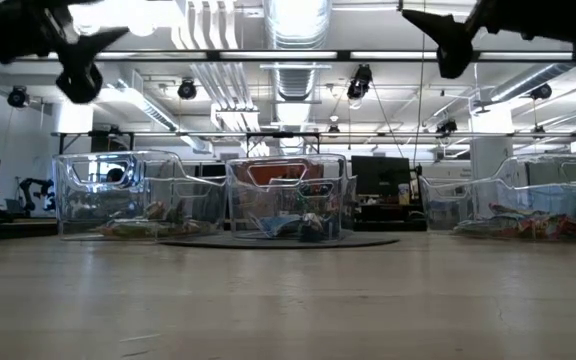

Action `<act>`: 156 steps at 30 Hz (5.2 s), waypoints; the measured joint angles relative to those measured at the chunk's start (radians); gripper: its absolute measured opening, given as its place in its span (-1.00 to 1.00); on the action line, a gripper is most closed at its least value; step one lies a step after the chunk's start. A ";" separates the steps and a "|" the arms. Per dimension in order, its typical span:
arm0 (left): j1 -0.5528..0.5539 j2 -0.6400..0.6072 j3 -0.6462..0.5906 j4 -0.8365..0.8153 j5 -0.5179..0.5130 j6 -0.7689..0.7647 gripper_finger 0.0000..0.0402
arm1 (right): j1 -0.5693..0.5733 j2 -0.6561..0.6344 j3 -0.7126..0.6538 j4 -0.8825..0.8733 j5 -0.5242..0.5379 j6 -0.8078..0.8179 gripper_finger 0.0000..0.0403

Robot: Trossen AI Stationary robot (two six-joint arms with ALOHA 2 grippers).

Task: Pick and place Granola Bars by type
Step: Return to Home Position

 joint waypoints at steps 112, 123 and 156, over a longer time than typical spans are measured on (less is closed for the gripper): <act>0.241 -0.164 -0.159 -0.160 -0.045 -0.136 -0.14 | 0.000 -0.829 -0.320 -0.675 -0.071 -0.298 0.49; 0.236 -0.164 -0.159 -0.167 -0.037 -0.137 -0.14 | 0.000 -0.829 -0.320 -0.675 -0.071 -0.298 0.52; 0.235 -0.159 -0.157 -0.159 -0.037 -0.137 -0.14 | 0.000 -0.808 -0.320 -0.675 -0.069 -0.298 0.50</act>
